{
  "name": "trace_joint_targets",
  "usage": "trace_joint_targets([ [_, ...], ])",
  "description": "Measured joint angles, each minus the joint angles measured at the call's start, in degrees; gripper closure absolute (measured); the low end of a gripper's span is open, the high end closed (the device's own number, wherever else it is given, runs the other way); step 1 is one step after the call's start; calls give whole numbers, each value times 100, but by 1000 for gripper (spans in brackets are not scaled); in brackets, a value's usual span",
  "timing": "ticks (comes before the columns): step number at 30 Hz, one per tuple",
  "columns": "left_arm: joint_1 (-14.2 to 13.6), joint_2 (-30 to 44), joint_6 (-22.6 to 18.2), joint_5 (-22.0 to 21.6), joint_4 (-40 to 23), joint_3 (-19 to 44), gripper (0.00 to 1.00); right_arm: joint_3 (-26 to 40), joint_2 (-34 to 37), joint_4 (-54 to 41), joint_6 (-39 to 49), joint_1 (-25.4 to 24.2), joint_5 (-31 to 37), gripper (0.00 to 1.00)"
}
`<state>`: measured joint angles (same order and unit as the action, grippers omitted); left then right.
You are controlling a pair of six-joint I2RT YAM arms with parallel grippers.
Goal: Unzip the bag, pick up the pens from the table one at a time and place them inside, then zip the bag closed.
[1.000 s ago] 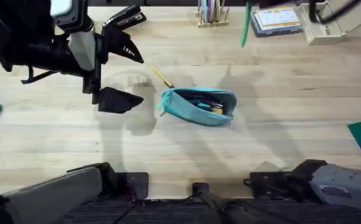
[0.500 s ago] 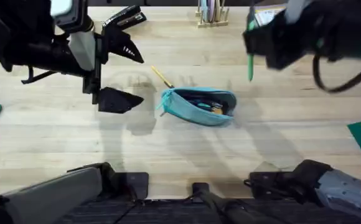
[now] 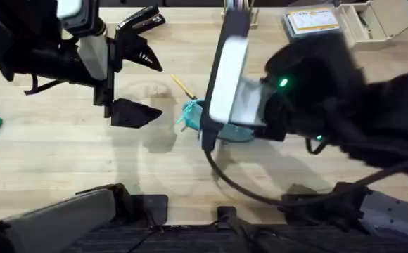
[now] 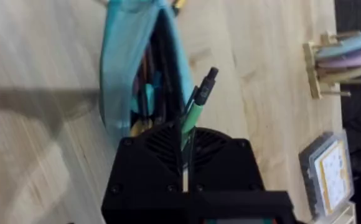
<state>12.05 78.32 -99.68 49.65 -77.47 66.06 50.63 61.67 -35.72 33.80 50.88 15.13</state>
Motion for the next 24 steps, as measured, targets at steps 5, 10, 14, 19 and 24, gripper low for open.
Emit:
trace_joint_targets([
  [5, 0, 0, 0, 0, -9, 0, 7, -567, 8, 642, 412, 23, 0, 969],
  [10, 0, 0, 0, 0, -11, 0, 7, -634, 120, 884, 534, 23, -211, 972],
  [14, 0, 0, 0, 0, -11, 0, 8, -634, 369, 1042, 566, 23, -457, 972],
  [19, 0, 0, 0, 0, -11, 0, 6, -634, 763, 1317, 569, 23, -580, 970],
  [24, 0, 0, 0, 0, -11, 0, 7, -634, 1294, 1477, 569, 23, -633, 970],
])
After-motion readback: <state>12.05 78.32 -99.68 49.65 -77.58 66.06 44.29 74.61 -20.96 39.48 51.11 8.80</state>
